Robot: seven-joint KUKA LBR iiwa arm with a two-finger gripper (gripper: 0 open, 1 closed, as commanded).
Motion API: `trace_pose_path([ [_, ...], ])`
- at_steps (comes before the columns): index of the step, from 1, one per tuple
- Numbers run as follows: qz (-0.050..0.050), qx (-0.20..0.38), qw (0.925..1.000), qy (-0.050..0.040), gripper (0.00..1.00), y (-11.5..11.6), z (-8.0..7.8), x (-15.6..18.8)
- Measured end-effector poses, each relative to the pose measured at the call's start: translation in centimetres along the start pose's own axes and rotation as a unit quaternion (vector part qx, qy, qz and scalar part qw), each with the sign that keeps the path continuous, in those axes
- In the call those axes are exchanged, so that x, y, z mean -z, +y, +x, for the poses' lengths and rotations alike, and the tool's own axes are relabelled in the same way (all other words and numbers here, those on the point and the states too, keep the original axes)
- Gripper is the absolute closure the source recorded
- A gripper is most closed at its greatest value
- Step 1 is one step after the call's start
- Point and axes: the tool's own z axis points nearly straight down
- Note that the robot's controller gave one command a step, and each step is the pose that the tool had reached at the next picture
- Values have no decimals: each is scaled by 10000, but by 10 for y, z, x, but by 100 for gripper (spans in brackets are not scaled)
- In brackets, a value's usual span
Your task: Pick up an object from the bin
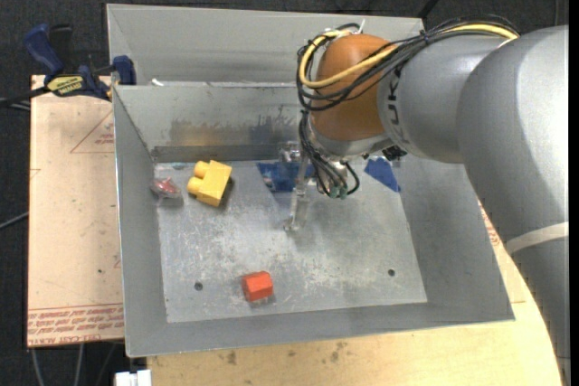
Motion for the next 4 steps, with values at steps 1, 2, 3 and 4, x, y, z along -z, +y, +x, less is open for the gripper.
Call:
trace_pose_path([
  [1, 0, -207, 9998, -9, 0, 22, 9, 34],
  [2, 13, -1949, 9808, -3, 0, -2, 1, 32],
  [3, 9, -2588, 9659, -17, 0, 20, 2, 3],
  [4, 9, -2558, 9667, -9, 0, -3, -3, 3],
])
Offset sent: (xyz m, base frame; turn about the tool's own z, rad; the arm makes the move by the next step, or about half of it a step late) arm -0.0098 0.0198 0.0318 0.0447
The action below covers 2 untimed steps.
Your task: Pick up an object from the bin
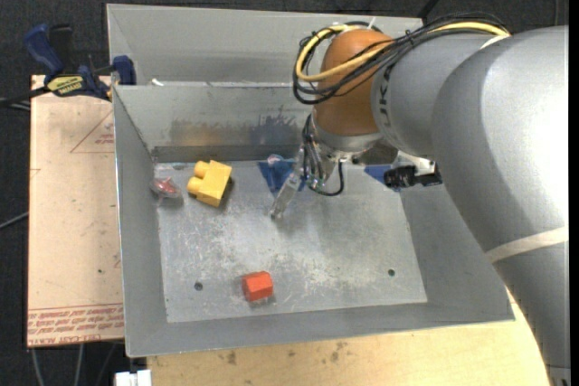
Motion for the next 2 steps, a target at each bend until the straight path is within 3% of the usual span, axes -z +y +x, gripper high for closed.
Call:
trace_pose_path([
  [1, -7, 17, 10000, 13, 100, 2, 1, 1],
  [2, 9, 32, 10000, 27, 100, 3, 2, 3],
])
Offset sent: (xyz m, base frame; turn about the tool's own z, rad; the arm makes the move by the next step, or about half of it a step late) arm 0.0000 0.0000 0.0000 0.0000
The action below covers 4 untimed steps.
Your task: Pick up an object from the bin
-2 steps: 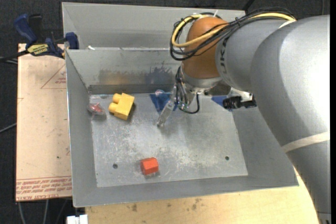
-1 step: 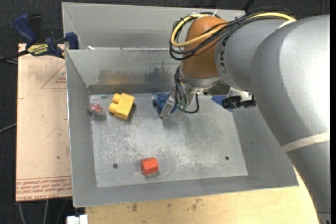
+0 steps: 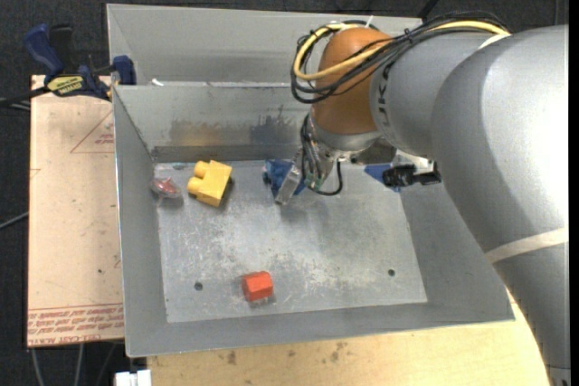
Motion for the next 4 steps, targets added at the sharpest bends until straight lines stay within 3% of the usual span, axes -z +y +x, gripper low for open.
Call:
trace_pose_path([
  [2, -6, 15, 10000, -20, 100, 1, -1, 27],
  [4, -11, 33, 10000, -26, 100, 2, -3, 81],
])
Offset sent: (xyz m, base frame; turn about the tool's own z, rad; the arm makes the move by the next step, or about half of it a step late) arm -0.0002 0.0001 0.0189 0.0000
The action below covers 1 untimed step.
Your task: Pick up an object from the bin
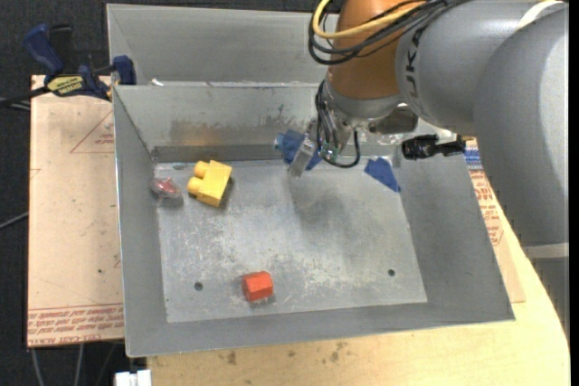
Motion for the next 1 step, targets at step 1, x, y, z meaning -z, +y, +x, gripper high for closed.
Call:
trace_pose_path([
  [1, -3, 11, 10000, -4, 100, 1, -1, 29],
])
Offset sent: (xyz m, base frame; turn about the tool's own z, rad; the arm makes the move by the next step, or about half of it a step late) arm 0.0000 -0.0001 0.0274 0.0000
